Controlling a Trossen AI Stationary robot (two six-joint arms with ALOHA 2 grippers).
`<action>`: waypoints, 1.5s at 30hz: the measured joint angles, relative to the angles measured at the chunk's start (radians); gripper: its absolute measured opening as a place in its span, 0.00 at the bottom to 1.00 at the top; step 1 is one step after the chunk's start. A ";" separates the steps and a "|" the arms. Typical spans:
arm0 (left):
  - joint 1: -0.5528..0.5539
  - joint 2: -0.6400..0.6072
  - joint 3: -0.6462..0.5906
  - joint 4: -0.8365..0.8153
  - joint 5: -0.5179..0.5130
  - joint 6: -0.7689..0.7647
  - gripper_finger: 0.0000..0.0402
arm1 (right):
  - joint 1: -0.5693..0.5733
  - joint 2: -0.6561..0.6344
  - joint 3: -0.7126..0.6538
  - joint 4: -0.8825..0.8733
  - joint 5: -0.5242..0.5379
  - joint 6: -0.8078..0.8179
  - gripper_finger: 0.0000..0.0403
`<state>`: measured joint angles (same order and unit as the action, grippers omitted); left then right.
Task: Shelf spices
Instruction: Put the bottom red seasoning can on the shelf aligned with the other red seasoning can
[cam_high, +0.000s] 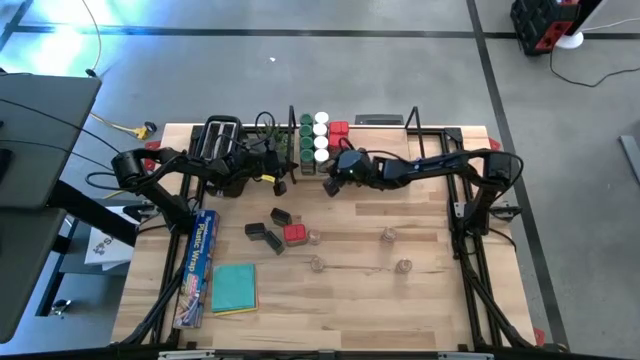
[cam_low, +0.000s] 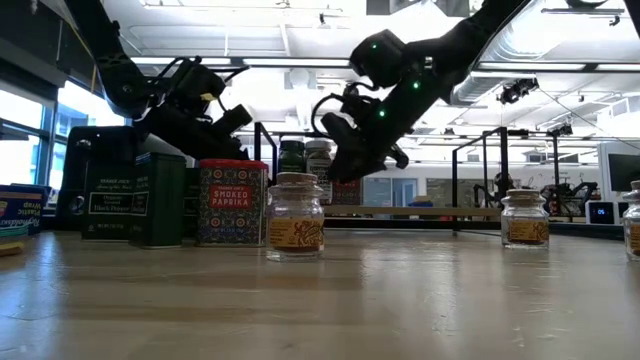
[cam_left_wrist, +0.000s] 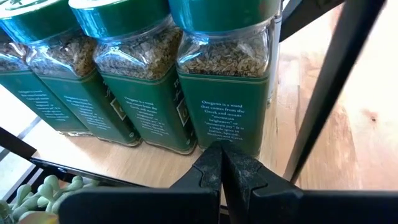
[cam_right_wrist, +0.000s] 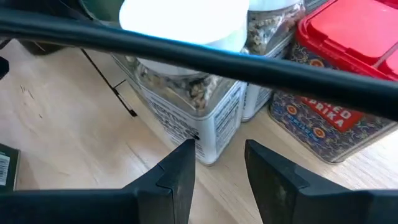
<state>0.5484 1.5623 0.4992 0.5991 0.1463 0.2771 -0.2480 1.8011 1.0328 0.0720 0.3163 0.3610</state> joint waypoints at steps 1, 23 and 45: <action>0.000 0.000 0.000 0.000 0.000 0.000 0.00 | 0.003 0.000 0.000 0.003 -0.001 -0.001 0.33; 0.000 0.000 0.000 0.002 0.000 -0.004 0.00 | 0.006 -0.013 0.000 0.000 0.047 0.057 0.33; 0.000 0.000 0.000 0.004 0.000 -0.013 0.00 | 0.098 -0.003 0.002 0.025 -0.109 -0.161 0.33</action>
<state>0.5480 1.5622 0.4989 0.6029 0.1463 0.2638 -0.1498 1.7978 1.0344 0.0966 0.2075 0.1997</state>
